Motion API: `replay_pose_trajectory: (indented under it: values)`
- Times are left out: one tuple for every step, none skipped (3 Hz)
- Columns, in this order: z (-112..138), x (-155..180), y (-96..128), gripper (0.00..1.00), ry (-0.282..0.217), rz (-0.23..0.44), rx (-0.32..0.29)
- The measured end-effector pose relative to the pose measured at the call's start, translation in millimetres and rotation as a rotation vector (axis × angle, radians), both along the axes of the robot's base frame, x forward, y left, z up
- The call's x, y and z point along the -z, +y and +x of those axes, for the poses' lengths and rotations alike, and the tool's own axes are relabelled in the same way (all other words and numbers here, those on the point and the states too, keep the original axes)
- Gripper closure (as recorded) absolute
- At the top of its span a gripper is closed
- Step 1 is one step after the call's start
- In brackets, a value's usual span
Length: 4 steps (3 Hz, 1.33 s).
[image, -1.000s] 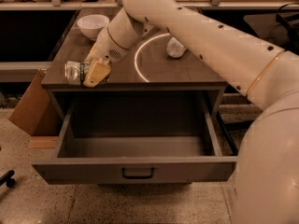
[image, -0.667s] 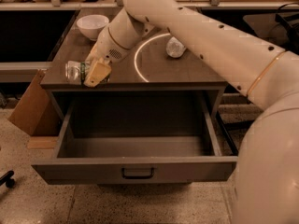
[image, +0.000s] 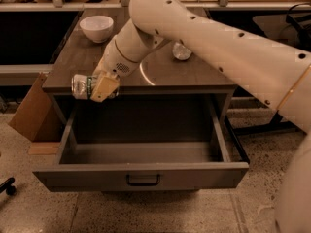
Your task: Place 7up can into top drawer
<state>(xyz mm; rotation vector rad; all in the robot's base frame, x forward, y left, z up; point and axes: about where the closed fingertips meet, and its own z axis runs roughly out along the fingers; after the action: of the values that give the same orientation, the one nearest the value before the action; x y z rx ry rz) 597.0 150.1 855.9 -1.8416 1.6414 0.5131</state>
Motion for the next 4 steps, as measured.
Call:
replay_pose_trajectory:
  values:
    - [-45.8, 33.2, -11.4, 1.0, 0.04, -0.017, 0.063]
    - [-67.6, 62.3, -15.5, 1.0, 0.082, -0.019, 0.095]
    - [-67.6, 94.1, -24.5, 1.0, 0.116, -0.017, 0.137]
    - [-66.1, 97.5, -26.4, 1.0, 0.113, -0.021, 0.145]
